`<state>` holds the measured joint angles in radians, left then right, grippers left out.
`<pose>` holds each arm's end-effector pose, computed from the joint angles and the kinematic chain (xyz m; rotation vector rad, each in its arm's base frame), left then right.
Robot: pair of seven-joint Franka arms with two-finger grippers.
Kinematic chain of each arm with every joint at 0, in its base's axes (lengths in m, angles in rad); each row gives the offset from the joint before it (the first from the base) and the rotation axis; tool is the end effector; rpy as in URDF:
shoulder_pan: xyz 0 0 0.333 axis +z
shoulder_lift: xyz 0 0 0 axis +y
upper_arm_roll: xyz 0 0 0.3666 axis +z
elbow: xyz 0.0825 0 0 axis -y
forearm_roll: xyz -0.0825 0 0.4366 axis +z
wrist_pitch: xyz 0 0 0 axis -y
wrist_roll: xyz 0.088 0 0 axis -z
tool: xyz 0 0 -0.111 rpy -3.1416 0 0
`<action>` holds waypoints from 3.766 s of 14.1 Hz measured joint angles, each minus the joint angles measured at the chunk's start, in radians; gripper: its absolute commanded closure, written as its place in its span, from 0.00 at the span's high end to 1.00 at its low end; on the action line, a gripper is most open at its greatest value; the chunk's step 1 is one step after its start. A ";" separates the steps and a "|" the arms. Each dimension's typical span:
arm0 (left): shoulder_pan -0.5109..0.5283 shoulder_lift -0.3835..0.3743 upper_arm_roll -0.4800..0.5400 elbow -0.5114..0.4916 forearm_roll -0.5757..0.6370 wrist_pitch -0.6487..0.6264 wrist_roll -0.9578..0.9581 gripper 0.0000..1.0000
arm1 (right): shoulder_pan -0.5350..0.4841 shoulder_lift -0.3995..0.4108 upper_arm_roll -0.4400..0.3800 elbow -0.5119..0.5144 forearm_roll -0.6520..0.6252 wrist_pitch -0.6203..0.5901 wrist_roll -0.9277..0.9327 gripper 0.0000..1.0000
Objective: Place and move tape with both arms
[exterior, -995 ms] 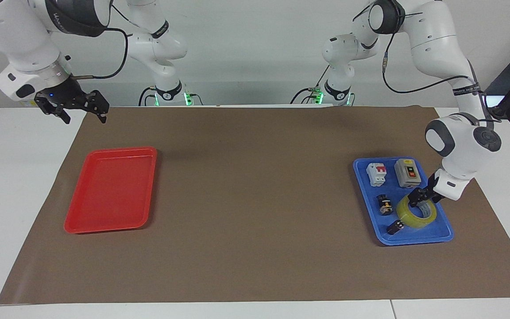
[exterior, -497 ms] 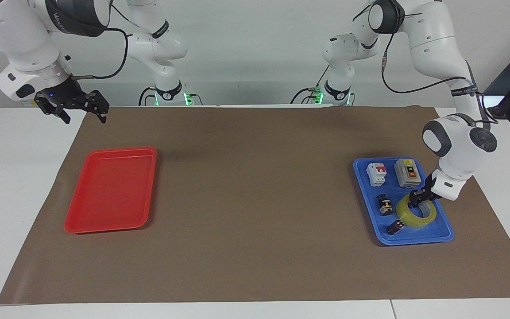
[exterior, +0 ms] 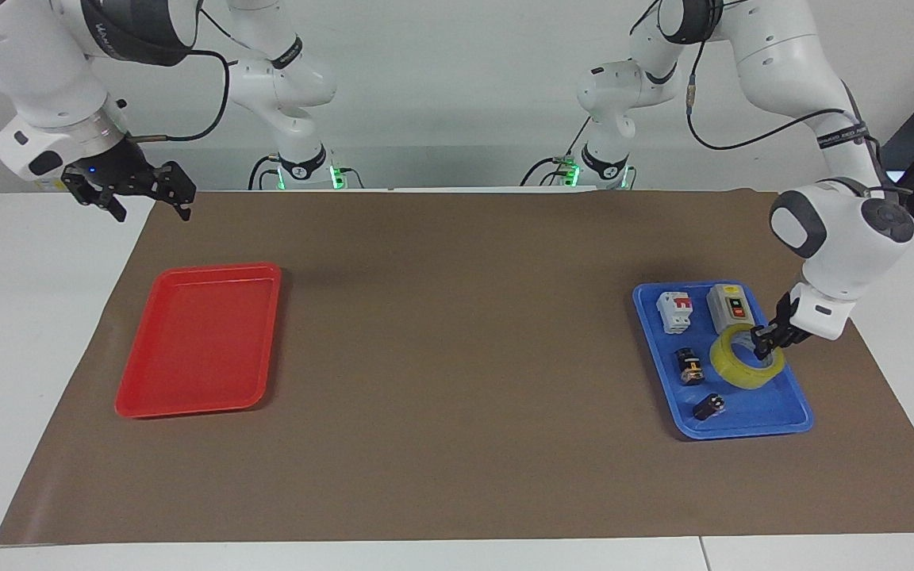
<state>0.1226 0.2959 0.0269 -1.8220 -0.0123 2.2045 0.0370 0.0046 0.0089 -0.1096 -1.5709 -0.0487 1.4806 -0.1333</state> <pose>0.6913 0.1023 0.4000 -3.1276 -0.1845 -0.1357 0.5958 -0.0683 0.6584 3.0996 0.0407 -0.1619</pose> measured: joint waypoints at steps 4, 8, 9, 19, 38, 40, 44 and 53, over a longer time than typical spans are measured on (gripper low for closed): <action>-0.066 -0.094 -0.006 -0.007 0.000 -0.115 -0.013 0.00 | 0.000 0.000 0.000 0.000 0.000 0.000 0.000 1.00; -0.296 -0.085 -0.015 -0.045 0.000 -0.102 -0.268 0.00 | 0.000 0.000 0.000 0.000 0.000 0.000 0.000 1.00; -0.358 -0.078 -0.016 -0.056 0.000 -0.079 -0.347 0.00 | 0.000 0.000 0.000 0.000 0.000 0.000 0.000 1.00; -0.774 0.084 -0.018 -0.030 0.104 0.084 -0.882 0.00 | 0.000 -0.001 0.000 0.000 0.000 0.000 0.000 1.00; -0.519 -0.213 0.003 -0.083 0.082 -0.212 -0.545 1.00 | 0.130 -0.043 0.008 -0.095 0.002 0.071 0.081 1.00; -0.420 -0.249 0.007 -0.082 0.017 -0.222 -0.415 1.00 | 0.222 -0.034 0.014 -0.104 0.002 0.124 0.189 1.00; -0.268 -0.287 0.015 0.012 -0.023 -0.341 -0.259 1.00 | 0.414 0.079 0.021 -0.089 0.033 0.286 0.454 1.00; -0.169 -0.291 0.017 0.217 -0.023 -0.636 -0.095 1.00 | 0.650 0.390 0.022 -0.086 0.066 0.643 0.724 1.00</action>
<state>-0.0463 0.0047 0.0436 -1.6055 -0.0353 1.5688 -0.0578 0.6550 0.3991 -0.0872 -1.6567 0.0175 2.1236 0.5911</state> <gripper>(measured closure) 0.000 0.000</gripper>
